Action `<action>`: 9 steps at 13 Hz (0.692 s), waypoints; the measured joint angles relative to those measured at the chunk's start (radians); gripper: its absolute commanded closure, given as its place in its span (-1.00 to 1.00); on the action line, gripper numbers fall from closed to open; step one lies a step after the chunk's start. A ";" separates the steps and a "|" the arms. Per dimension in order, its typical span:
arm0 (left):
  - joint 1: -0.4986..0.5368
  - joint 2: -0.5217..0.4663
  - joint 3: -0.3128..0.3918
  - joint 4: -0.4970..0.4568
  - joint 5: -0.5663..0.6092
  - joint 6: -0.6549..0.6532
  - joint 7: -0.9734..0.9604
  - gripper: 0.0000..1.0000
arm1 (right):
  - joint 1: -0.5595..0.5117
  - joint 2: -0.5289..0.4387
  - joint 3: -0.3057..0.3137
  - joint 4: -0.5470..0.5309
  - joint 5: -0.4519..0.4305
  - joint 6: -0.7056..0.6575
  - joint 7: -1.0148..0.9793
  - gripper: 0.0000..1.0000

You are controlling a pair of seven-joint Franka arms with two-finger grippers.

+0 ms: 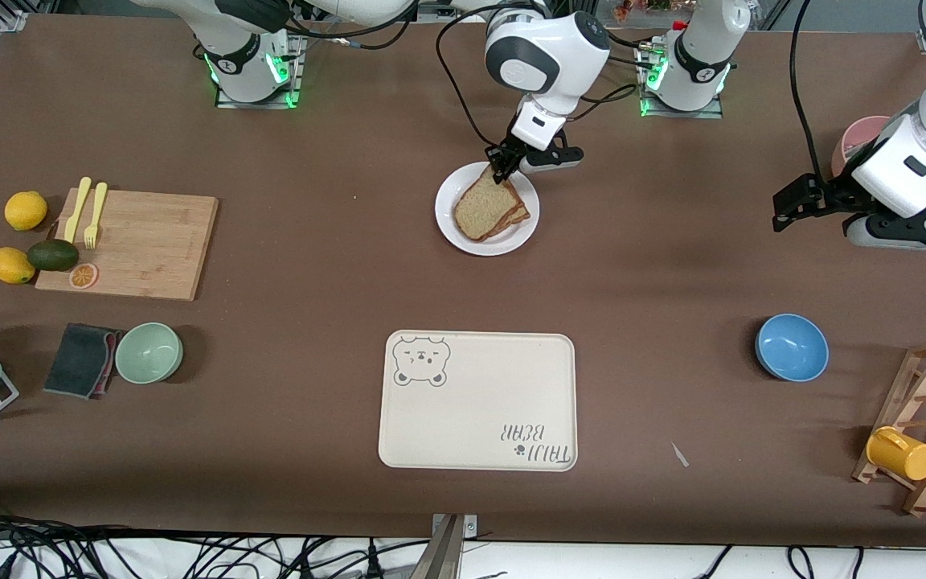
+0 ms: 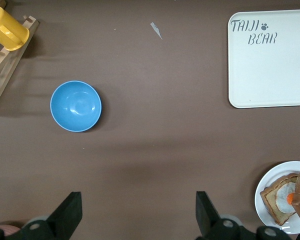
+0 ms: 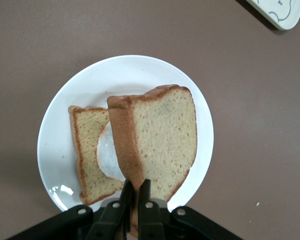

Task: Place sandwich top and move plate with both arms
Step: 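Carry the bread slice over the egg toast on the white plate, then lower the bread onto the egg toast and open the right gripper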

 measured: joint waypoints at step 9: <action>0.000 0.000 0.000 0.000 0.000 0.000 0.000 -1.00 | 0.000 0.024 -0.002 0.005 0.010 -0.016 0.011 -0.50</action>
